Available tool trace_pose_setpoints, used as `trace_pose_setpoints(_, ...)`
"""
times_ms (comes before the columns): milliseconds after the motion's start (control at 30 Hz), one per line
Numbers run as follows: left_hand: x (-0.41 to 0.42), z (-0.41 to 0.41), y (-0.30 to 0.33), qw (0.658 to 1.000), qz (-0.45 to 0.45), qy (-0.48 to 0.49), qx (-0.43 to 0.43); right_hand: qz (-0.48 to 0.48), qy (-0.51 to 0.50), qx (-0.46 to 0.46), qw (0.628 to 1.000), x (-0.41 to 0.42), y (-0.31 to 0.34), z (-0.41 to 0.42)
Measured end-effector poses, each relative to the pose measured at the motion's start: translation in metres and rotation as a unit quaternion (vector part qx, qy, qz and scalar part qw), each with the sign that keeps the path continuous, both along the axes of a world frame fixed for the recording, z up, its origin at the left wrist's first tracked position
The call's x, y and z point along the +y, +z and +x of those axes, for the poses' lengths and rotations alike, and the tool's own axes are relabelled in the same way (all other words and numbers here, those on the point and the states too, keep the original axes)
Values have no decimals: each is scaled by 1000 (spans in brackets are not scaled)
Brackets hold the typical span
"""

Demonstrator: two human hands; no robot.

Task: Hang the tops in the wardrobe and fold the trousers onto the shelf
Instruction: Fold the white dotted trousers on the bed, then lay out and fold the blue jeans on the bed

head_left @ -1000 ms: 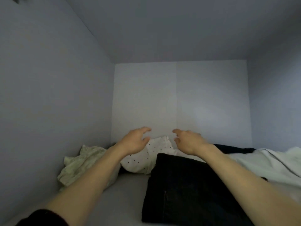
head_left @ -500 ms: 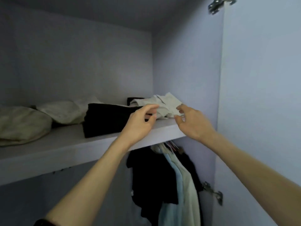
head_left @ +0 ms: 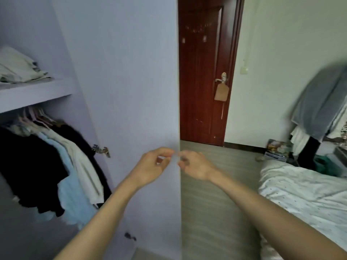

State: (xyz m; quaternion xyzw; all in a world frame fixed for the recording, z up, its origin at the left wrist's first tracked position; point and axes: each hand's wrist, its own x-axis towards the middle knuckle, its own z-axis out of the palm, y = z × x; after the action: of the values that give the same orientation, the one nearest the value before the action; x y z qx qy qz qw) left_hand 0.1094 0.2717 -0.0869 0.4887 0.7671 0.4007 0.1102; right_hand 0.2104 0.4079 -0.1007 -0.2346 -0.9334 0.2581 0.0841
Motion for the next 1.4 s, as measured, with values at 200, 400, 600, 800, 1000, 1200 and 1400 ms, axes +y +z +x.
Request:
trace_pose_setpoints(200,104,66,-15,997,-36,-61,-6,-9,-80,-24,996,112,0,94)
trace_pose_setpoints(400,217,86,-25,993,-32,-103,-36,-35,-160,-17,986,211,-4,130)
trace_pose_setpoints(600,350,53,-41,988,-16,-145,-49,-60,-238,13,969,312,-13,116)
trace_pose_setpoints(800,487,29,-54,974,-29,-210,-83,-72,-313,22,947,413,-21,116)
trace_pose_setpoints(1000,619,17,-63,961,-23,-254,-108,-89,-370,21,925,519,-40,117)
trace_pose_setpoints(1200,791,2,-75,950,-46,-301,-71,-89,-418,30,903,679,-55,111)
trace_pose_setpoints(1400,936,0,-65,933,-74,-351,-27,-90,-457,48,884,812,-46,116)
